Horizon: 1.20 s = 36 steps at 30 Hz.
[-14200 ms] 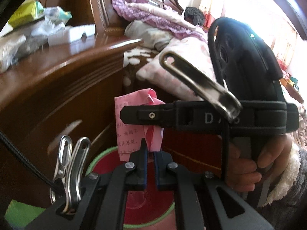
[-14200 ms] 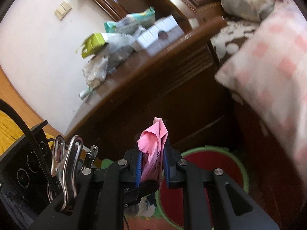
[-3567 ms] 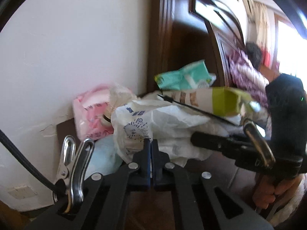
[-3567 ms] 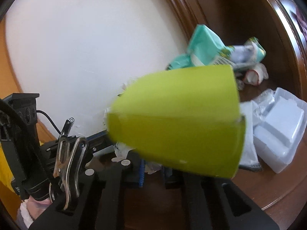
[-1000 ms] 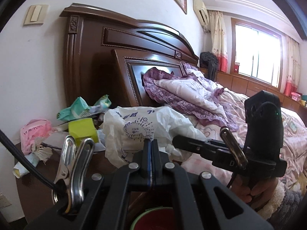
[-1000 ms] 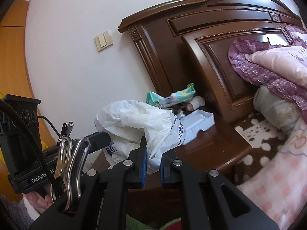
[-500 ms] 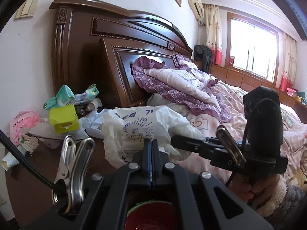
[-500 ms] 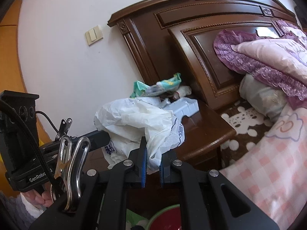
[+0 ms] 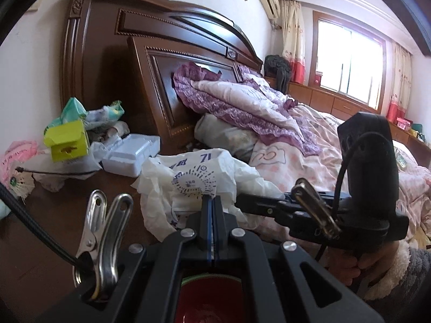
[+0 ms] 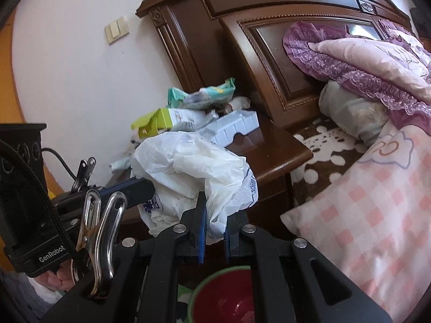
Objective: Collect trash
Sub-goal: 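Pull the white plastic bag off the table and lower it over the red bin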
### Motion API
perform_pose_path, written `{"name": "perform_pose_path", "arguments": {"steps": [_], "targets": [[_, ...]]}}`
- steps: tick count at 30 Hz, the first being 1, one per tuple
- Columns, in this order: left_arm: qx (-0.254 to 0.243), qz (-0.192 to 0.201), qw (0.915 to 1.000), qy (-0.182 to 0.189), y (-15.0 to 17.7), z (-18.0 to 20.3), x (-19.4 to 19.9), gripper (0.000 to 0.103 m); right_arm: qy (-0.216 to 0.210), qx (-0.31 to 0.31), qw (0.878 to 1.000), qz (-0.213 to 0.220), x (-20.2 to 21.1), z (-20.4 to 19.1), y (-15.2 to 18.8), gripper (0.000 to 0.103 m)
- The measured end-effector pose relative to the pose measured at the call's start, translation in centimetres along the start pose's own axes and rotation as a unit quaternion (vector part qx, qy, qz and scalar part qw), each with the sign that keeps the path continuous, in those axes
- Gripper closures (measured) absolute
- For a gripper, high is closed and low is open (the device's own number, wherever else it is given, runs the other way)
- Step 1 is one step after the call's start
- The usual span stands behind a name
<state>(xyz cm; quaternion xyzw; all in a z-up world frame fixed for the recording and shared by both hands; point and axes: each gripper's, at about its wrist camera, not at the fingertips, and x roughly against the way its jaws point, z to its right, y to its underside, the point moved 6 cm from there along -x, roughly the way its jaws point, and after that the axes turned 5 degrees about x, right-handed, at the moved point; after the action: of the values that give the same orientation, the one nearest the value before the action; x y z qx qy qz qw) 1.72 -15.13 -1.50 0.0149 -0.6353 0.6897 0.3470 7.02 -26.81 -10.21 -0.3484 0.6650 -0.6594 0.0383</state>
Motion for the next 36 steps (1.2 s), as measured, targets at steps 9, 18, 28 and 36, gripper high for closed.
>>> {"name": "perform_pose_path", "arguments": {"steps": [9, 18, 28, 36], "targets": [[0.0, -0.013, 0.9999, 0.005, 0.7, 0.1, -0.4, 0.103, 0.005, 0.002, 1.0, -0.016, -0.8, -0.1, 1.2, 0.092], [-0.002, -0.031, 0.9995, 0.007, 1.9, 0.4, -0.6, 0.103, 0.004, 0.001, 1.0, -0.031, -0.8, -0.2, 2.5, 0.092], [-0.004, -0.055, 0.9984, 0.012, 3.7, 0.7, -1.0, 0.103, 0.002, 0.007, 0.998, -0.066, -1.7, -0.7, 5.1, 0.092], [0.0, -0.061, 0.9981, 0.01, 4.4, 0.7, -1.1, 0.103, 0.0, 0.005, 0.997, -0.071, -1.9, -0.7, 5.5, 0.092]]}}
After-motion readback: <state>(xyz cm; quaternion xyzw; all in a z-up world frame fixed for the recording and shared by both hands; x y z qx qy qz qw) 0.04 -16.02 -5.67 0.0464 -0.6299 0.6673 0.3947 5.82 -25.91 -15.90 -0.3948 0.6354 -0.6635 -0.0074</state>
